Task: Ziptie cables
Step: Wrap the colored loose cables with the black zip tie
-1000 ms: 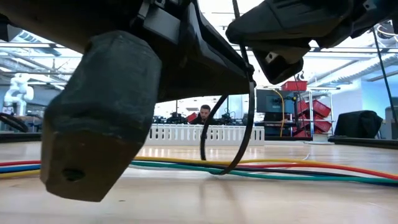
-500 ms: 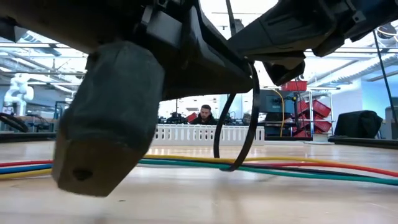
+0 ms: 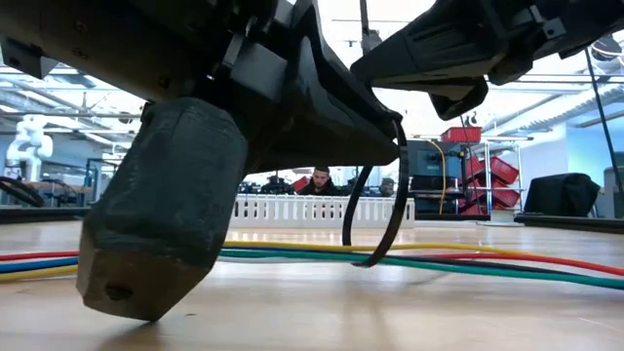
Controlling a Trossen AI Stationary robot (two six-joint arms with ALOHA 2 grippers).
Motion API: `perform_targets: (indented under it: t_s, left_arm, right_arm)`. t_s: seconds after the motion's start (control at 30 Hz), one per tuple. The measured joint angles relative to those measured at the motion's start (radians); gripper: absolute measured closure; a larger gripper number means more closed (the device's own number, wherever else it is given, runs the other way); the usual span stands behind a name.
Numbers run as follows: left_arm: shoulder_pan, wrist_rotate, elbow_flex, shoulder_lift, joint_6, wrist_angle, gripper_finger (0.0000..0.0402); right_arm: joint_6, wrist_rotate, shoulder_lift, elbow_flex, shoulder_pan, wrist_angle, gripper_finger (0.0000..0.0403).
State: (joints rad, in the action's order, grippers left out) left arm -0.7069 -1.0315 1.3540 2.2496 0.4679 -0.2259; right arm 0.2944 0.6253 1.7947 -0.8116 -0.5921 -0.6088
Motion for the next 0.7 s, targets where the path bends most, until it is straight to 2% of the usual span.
perform_targets:
  t_s: [0.1,0.2,0.3,0.47,0.7]
  left_arm:
    - [0.001,0.002,-0.001,0.001,-0.075,0.032,0.0357]
    - [-0.002,-0.053,-0.003,-0.001,-0.138,0.017,0.0357]
    - [-0.001,-0.012,-0.005,-0.003,-0.164,0.008,0.0344]
    - [0.004,0.04,-0.003,-0.006,-0.297,0.075,0.029]
    - [-0.022,-0.016,-0.006,-0.044,-0.472,0.267,0.0213]
  right_arm:
    - [-0.003,0.005,0.0,0.0,0.002,-0.008,0.0403]
    - [0.026,0.006,-0.001,0.0,0.0,0.031,0.0403]
    - [0.053,0.007,-0.001,0.0,-0.009,0.061,0.0403]
    - [0.057,0.005,-0.001,0.0,-0.02,0.073,0.0403]
    - [0.063,0.004,-0.001,0.0,-0.023,0.089,0.0403]
